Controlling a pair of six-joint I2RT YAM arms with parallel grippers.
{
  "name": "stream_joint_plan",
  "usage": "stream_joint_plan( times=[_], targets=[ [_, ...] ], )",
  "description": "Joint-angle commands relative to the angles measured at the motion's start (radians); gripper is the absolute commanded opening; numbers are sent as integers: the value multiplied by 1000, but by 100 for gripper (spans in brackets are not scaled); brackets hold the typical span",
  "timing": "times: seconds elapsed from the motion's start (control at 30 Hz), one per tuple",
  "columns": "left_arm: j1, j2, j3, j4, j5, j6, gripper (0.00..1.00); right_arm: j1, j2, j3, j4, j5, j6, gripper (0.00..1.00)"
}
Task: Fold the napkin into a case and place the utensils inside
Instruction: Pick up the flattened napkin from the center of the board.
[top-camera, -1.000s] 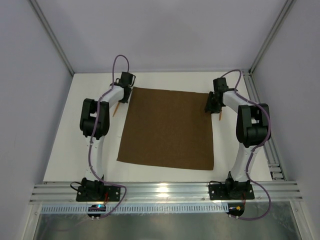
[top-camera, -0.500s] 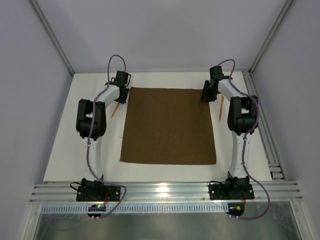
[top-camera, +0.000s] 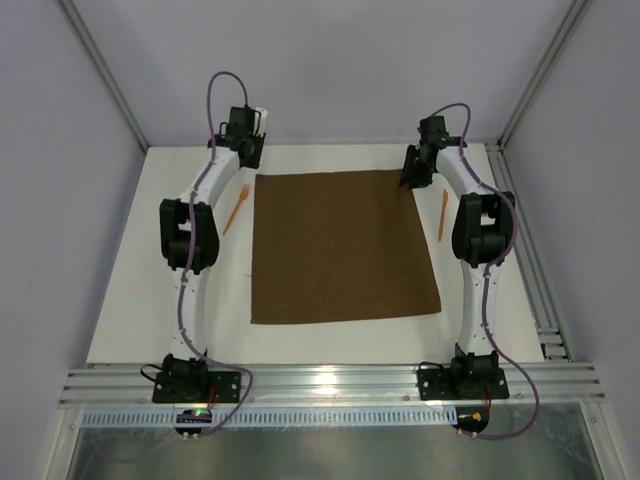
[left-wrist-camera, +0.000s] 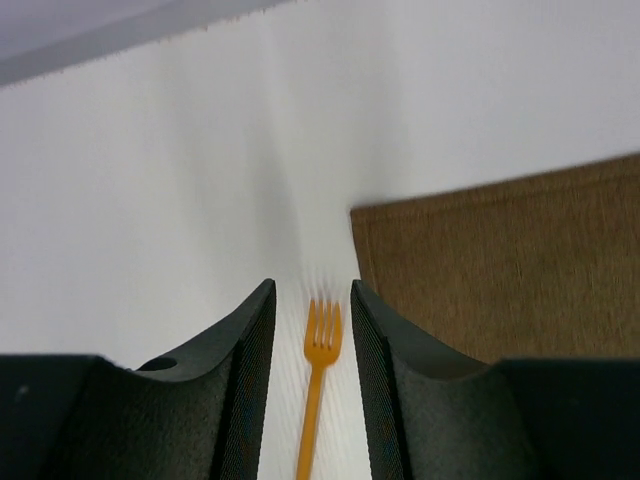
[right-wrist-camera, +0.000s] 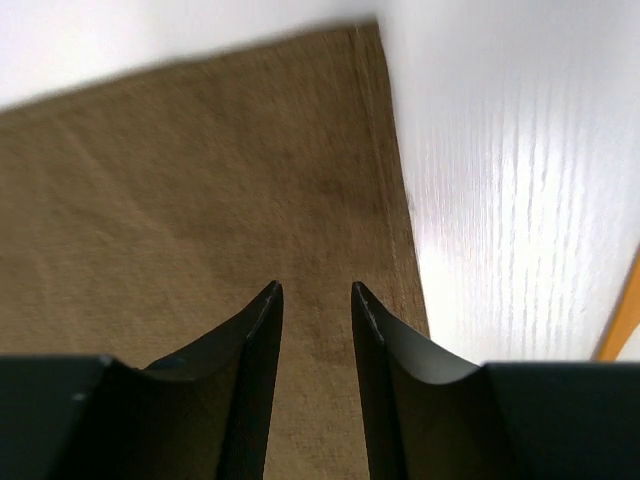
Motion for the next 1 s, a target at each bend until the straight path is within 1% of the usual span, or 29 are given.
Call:
stream_joint_plan(
  times=[0.0, 0.1, 0.13, 0.17, 0.2, 0.33, 0.43, 0.53, 0.63, 0.7, 0.77, 0.8, 0.9, 0.97],
  targets=[
    [1, 122, 145, -46, -2, -23, 38, -2, -88, 116, 62, 20, -33, 38],
    [3, 171, 183, -40, 23, -23, 39, -18, 21, 231, 36, 66, -35, 39],
    [1, 183, 182, -17, 29, -27, 40, -23, 49, 289, 25, 68, -33, 41],
    [3, 189, 183, -5, 29, -35, 42, -29, 76, 309, 19, 68, -26, 43],
    [6, 203, 185, 8, 30, -43, 42, -40, 119, 329, 22, 68, -10, 47],
    [15, 255, 255, 8, 53, -72, 45, -48, 192, 336, 59, 63, 22, 52],
    [18, 283, 309, -17, 63, -72, 48, -55, 256, 403, 48, 11, 69, 54],
    [20, 294, 320, -24, 61, -70, 52, -55, 299, 440, 37, 10, 106, 55],
    [20, 304, 344, -32, 112, -72, 55, -55, 322, 432, 33, 5, 152, 54],
    [18, 329, 370, -52, 135, -63, 55, -55, 333, 428, 36, -1, 169, 54],
    [20, 349, 413, -70, 136, -61, 52, -55, 343, 425, 40, -12, 171, 51],
    [21, 349, 418, -76, 138, -60, 51, -55, 345, 428, 42, -16, 171, 50],
    [21, 343, 418, -107, 127, -53, 46, -55, 340, 426, 45, -26, 175, 43],
    [21, 335, 418, -147, 130, -58, 45, -54, 336, 420, 50, -29, 175, 40]
  ],
)
